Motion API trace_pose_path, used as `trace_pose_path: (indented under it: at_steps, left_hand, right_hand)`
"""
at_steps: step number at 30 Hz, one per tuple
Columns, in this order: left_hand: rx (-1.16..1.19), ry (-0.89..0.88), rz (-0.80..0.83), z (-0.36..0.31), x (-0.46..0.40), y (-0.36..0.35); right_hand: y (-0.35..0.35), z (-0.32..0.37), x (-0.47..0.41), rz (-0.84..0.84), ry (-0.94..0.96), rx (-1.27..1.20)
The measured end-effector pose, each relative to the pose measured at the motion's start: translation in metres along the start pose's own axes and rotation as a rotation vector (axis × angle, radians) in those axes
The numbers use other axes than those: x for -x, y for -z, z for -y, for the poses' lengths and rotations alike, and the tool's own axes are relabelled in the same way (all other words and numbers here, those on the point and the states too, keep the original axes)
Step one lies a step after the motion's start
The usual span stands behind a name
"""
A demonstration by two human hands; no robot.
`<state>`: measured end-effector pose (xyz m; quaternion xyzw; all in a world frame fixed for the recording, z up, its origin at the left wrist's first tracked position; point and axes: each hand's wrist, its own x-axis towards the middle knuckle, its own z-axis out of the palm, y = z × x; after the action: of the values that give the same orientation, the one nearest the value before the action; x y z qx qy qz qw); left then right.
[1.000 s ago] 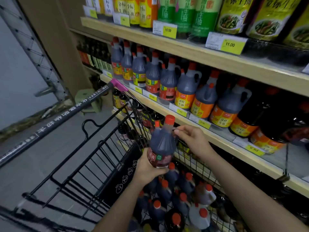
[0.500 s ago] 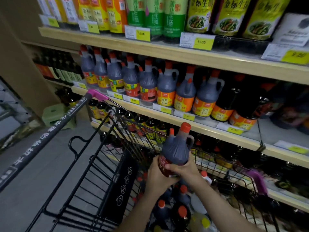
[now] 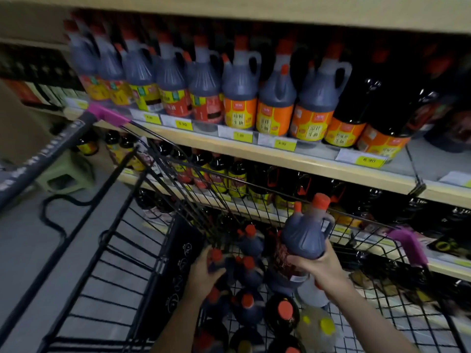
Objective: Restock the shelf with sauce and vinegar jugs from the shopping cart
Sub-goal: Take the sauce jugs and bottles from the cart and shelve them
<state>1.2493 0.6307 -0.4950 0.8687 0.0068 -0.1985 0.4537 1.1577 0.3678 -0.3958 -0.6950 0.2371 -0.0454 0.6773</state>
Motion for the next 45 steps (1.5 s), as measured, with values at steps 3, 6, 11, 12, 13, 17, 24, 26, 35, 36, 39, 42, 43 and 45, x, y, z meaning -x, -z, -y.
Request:
trace_pose_path:
  at_steps: [3, 6, 11, 12, 13, 17, 24, 26, 35, 36, 39, 42, 43, 45]
  left_hand:
    - [0.062, 0.045, 0.01, 0.012, -0.021, -0.007]
    - [0.06, 0.02, 0.015, 0.018, -0.03, -0.015]
    - [0.049, -0.112, -0.048, 0.003, -0.029, -0.015]
    - [0.041, -0.125, -0.055, -0.002, -0.028, -0.012]
    - [0.035, -0.141, -0.063, -0.006, -0.027, -0.01]
    - [-0.004, -0.203, -0.052, -0.04, -0.013, 0.018]
    - [-0.046, -0.355, -0.134, -0.126, 0.034, 0.081]
    - [-0.058, -0.39, -0.132, -0.156, 0.053, 0.092]
    - [-0.072, -0.531, 0.01, -0.282, 0.121, 0.075]
    - [-0.065, -0.537, 0.034, -0.295, 0.13, 0.066]
    - [-0.011, -0.545, 0.105, -0.328, 0.154, 0.033]
    - [-0.038, -0.563, 0.12, -0.355, 0.183, -0.006]
    - [-0.062, -0.569, 0.111, -0.362, 0.191, -0.017]
    - [-0.086, -0.56, 0.084, -0.376, 0.212, -0.046]
  right_hand:
    - [0.003, -0.013, -0.01, -0.013, 0.022, -0.005]
    - [0.004, -0.022, -0.021, -0.033, 0.026, -0.022]
    - [0.005, -0.022, -0.029, -0.04, 0.036, -0.032]
    - [0.006, -0.021, -0.029, -0.036, 0.039, -0.029]
    - [0.007, -0.019, -0.028, -0.034, 0.033, -0.025]
    - [0.014, 0.0, -0.014, -0.032, 0.011, -0.042]
    - [0.041, 0.072, 0.041, -0.019, -0.028, -0.078]
    - [0.054, 0.095, 0.063, -0.048, -0.02, -0.096]
    - [0.13, 0.165, 0.148, -0.129, 0.064, -0.21]
    - [0.142, 0.169, 0.156, -0.142, 0.07, -0.214]
    - [0.181, 0.175, 0.179, -0.184, 0.077, -0.214]
    - [0.23, 0.176, 0.203, -0.212, 0.086, -0.194]
    - [0.245, 0.175, 0.21, -0.223, 0.081, -0.184]
    - [0.283, 0.173, 0.226, -0.233, 0.084, -0.164]
